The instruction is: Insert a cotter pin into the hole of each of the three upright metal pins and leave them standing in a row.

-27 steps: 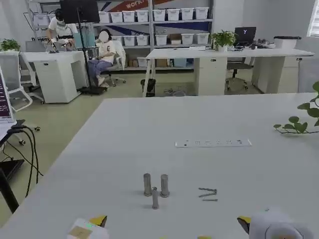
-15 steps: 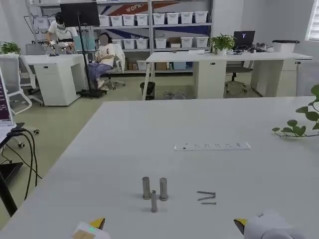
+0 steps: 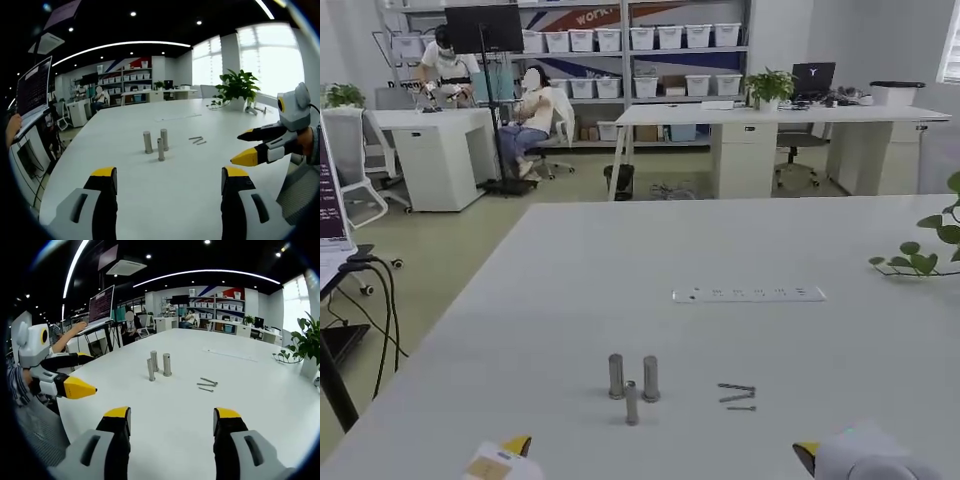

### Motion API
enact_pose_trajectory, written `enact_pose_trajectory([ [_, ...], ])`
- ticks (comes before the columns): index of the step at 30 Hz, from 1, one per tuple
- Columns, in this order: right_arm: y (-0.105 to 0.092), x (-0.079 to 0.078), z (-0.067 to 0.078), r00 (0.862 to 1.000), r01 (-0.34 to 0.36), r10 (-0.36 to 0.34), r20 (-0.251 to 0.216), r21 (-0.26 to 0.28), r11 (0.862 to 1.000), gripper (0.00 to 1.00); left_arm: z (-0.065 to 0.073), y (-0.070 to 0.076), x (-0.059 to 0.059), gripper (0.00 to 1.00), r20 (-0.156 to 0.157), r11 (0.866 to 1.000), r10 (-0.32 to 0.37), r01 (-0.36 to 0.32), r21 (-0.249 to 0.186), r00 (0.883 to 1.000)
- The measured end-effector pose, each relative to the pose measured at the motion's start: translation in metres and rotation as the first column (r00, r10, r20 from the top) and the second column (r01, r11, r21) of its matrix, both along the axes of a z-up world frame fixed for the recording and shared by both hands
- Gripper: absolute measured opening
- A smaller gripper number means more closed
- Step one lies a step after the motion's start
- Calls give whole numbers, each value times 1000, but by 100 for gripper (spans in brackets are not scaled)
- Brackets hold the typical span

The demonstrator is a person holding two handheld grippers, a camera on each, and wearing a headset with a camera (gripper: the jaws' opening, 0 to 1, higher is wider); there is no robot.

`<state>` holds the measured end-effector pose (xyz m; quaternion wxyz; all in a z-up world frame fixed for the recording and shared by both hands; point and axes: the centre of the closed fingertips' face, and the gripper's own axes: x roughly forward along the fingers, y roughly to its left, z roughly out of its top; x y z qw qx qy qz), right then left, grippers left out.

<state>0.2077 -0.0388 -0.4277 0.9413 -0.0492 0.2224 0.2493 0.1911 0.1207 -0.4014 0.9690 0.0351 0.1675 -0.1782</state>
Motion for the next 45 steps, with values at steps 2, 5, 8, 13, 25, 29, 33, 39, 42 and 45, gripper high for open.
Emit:
enact_pose_trajectory([
  [2,0,0,-1,1000,0,0,-4,2,1000,64,-1,-1,-1,84,-5,1000,-5,5,5,1000],
  [5,0,-1,-2,1000,-1,1,-9,4,1000,63,-2,0,0,83,-9,1000,-4,4,2,1000],
  [8,1,-2,-3,1000,-5,5,-13,2,1000,62,-2,1,0,82,-12,1000,2,-2,3,1000],
  [13,3,-2,-1,1000,-15,15,-4,0,1000,60,-2,2,0,81,-11,1000,7,-7,2,1000],
  [25,3,-2,1,1000,-15,16,-6,18,1000,59,-5,1,-1,79,-26,1000,4,-4,11,1000],
  [29,3,-2,0,1000,-15,15,-12,18,1000,59,-6,1,-1,78,-30,1000,3,-3,13,1000],
  [33,2,-2,0,1000,-11,11,-12,19,1000,58,-6,1,-1,78,-25,1000,2,-2,16,1000],
  [39,3,-2,-2,1000,-14,15,-25,17,1000,58,-6,2,0,78,-26,1000,5,-5,16,1000],
  [42,3,-2,0,1000,-15,16,-17,20,1000,58,-5,3,0,77,-23,1000,7,-7,15,1000],
  [45,1,0,2,1000,-7,7,0,4,1000,60,-4,3,0,77,-20,1000,9,-8,16,1000],
])
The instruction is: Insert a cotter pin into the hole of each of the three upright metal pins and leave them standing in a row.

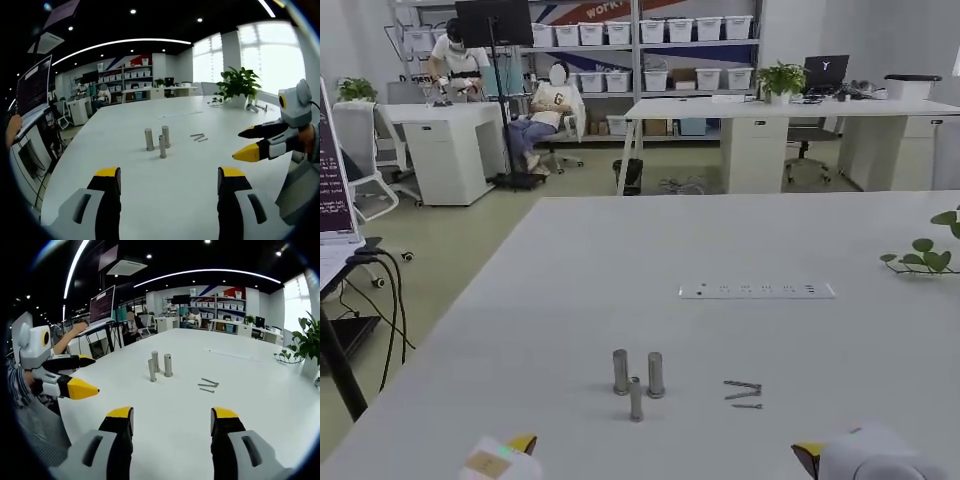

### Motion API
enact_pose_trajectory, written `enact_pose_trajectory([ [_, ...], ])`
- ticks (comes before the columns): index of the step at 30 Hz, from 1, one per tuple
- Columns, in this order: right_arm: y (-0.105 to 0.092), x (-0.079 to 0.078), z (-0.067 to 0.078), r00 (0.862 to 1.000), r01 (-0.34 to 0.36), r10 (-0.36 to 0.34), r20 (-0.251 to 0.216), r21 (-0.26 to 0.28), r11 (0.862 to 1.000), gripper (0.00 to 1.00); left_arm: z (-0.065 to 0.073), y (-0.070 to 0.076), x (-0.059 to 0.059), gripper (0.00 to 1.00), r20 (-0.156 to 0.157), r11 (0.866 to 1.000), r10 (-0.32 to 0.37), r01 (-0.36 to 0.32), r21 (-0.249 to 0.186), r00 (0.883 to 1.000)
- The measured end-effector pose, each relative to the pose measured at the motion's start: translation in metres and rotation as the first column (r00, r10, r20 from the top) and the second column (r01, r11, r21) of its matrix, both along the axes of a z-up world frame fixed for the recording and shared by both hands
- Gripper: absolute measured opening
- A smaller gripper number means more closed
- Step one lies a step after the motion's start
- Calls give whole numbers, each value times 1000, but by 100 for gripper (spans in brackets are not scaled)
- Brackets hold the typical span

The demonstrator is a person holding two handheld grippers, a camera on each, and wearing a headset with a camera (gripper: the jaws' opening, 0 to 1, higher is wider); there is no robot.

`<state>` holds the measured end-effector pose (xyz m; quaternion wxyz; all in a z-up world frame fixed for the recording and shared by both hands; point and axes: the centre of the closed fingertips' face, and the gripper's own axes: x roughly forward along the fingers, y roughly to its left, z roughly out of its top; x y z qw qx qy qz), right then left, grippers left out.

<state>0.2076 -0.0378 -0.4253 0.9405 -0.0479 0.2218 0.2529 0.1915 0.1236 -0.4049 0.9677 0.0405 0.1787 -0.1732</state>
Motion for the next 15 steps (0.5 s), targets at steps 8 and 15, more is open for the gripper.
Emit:
enact_pose_trajectory([
  [8,-2,2,2,1000,8,-7,15,-1,1000,63,0,-3,-1,78,-2,1000,-11,11,-2,1000],
  [15,-1,2,1,1000,4,-4,23,-12,1000,64,1,-3,-1,78,0,1000,-13,13,-9,1000],
])
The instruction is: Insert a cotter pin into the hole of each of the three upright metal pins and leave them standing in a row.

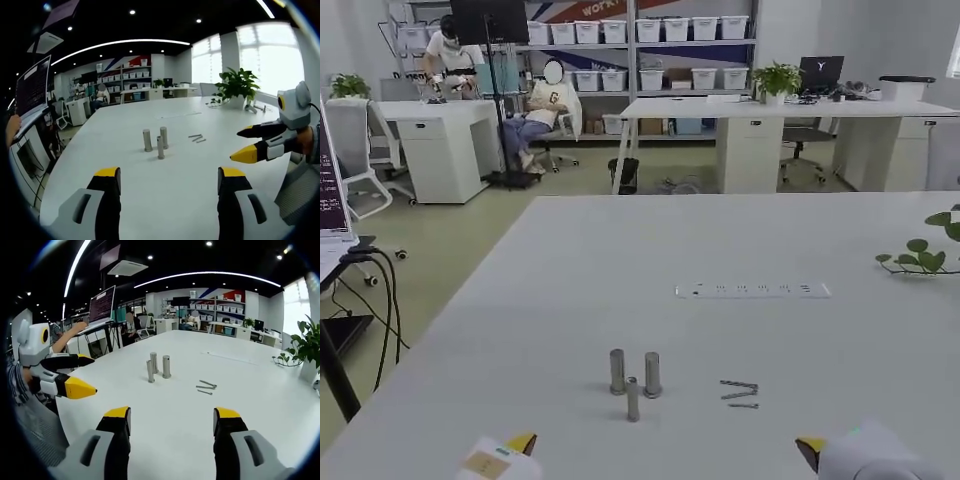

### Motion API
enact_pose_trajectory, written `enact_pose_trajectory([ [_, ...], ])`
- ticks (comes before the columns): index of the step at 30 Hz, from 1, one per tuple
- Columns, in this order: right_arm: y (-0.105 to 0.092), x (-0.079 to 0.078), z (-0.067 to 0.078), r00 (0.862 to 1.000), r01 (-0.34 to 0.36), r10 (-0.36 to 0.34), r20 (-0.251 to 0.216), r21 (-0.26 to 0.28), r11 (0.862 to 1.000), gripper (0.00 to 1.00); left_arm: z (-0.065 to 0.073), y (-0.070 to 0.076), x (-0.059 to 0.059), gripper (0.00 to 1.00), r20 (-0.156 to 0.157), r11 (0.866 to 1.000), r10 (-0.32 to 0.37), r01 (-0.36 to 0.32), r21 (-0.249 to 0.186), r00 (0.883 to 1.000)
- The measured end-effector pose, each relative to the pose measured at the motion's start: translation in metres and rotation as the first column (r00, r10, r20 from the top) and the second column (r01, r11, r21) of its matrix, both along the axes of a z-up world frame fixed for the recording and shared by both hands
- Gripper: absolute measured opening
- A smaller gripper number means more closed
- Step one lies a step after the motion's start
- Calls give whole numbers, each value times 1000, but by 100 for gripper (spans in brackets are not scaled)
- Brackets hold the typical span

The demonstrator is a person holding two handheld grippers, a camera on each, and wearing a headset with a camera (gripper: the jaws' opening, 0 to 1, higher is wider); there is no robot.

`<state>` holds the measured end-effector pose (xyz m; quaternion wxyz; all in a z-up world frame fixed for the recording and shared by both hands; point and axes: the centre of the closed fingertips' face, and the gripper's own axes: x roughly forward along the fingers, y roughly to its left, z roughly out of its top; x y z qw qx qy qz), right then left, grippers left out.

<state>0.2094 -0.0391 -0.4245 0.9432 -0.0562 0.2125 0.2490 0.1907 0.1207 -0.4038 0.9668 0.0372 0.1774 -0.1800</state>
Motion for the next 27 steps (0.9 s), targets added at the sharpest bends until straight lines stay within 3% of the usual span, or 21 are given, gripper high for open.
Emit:
enact_pose_trajectory([
  [4,0,-2,-5,1000,-13,13,-4,-37,999,64,-3,1,-1,77,-13,1000,6,-6,-5,1000],
  [9,3,-3,0,1000,-25,25,7,-21,999,64,-2,2,-1,77,-8,1000,5,-6,-4,1000],
  [11,2,-3,1,999,-33,34,18,-53,998,64,1,5,0,77,-8,1000,18,-18,-14,1000],
  [14,0,-3,5,1000,-25,25,12,-29,999,65,2,10,1,75,-10,999,30,-30,-21,999],
  [20,-2,-8,11,999,-30,30,-33,4,1000,66,-2,13,0,74,-59,1000,19,-19,1,998],
  [27,-1,-16,12,997,-40,41,-62,20,999,59,13,15,9,64,-26,1000,-30,31,2,999],
])
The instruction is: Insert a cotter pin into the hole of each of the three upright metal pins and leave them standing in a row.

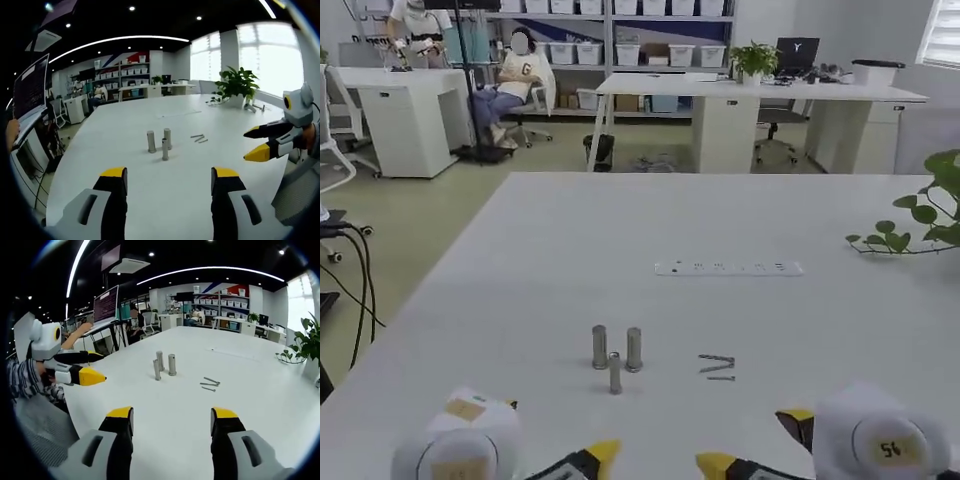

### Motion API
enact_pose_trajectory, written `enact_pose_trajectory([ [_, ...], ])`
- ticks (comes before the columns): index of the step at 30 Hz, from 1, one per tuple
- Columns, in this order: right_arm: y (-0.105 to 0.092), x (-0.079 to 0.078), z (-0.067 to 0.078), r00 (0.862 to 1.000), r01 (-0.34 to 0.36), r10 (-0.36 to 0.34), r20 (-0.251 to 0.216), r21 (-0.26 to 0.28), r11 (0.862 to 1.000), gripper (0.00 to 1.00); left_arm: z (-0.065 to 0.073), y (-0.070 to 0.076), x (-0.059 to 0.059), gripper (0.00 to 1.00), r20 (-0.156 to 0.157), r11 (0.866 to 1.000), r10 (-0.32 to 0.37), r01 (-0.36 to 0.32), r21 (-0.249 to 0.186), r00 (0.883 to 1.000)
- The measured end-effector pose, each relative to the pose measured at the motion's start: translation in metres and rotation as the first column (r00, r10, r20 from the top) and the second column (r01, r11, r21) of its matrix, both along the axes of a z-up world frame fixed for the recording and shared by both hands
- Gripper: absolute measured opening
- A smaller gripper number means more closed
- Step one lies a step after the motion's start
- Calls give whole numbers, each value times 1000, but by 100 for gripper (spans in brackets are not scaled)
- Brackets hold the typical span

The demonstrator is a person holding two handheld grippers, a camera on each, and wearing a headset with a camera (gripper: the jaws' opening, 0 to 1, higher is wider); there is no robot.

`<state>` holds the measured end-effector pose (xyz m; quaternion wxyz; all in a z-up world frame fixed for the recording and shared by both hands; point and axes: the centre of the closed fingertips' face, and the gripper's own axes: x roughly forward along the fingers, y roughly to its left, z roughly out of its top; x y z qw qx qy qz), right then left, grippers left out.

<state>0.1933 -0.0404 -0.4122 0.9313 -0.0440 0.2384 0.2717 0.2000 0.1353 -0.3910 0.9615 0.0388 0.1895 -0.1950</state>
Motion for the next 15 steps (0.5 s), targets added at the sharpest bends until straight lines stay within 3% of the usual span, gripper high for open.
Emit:
enact_pose_trajectory([
  [6,-1,-2,4,1000,6,-6,-14,7,1000,59,-1,1,13,59,-19,997,-65,65,28,998],
  [10,0,1,6,1000,-4,4,-21,4,1000,58,3,-2,26,54,-8,995,-99,100,30,995],
  [15,2,5,7,999,-22,22,-34,1,1000,54,-6,-8,51,47,-16,989,-146,146,20,989],
])
